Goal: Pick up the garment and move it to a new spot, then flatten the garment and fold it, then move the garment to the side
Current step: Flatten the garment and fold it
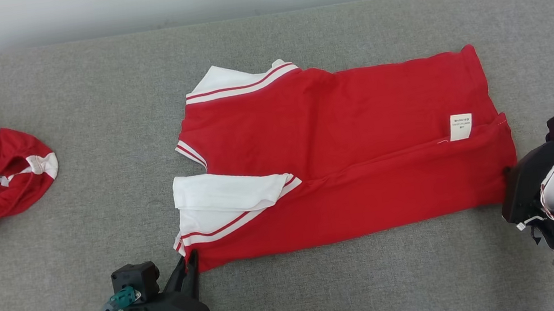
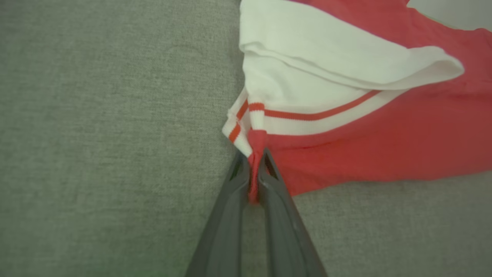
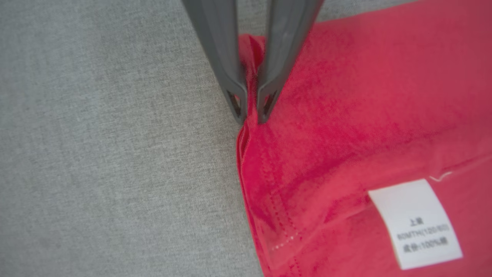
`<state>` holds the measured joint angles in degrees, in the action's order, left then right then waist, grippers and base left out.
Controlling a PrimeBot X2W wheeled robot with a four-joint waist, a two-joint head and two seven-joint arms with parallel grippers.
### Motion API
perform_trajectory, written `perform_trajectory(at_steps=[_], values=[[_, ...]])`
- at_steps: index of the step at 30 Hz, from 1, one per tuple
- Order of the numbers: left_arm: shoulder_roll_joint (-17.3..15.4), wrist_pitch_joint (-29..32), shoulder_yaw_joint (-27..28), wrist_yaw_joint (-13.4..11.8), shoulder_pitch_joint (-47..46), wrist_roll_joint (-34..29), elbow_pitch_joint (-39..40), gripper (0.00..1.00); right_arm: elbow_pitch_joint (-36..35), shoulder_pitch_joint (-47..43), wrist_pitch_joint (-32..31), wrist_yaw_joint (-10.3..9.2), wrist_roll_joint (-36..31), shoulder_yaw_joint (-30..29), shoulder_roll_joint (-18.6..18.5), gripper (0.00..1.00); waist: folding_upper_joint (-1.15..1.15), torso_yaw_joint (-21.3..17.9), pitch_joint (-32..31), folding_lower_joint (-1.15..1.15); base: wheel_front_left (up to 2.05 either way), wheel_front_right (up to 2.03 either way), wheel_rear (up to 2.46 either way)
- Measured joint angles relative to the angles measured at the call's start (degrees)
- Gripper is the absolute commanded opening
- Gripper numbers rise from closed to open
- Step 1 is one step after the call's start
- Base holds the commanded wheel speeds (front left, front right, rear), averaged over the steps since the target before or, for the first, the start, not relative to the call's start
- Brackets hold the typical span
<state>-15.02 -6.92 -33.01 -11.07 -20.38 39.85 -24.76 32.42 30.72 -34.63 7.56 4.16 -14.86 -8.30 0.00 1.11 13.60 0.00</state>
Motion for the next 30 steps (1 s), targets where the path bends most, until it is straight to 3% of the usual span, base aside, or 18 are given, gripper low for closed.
perform_trajectory(at_steps=[15,22,30], values=[[-2.3,-0.2,-0.2,-0.3,5.3,1.5,2.2,0.00,-9.3,-11.5,5.4,0.00,6.2,-0.9,1.6,0.00,0.00,-0.7,-4.3,0.00,0.00,0.00,0.00],[-4.6,1.6,-0.6,-2.2,11.7,2.2,7.7,0.00,-14.3,-19.2,4.1,0.00,7.0,-2.7,3.2,0.00,0.00,-1.3,-6.8,0.00,0.00,0.00,0.00],[-5.5,6.1,-1.6,-5.4,17.3,3.7,12.6,0.00,-14.9,-24.4,2.9,0.00,5.4,-5.4,4.6,0.00,0.00,-1.1,-8.9,-0.01,0.00,0.00,0.00]])
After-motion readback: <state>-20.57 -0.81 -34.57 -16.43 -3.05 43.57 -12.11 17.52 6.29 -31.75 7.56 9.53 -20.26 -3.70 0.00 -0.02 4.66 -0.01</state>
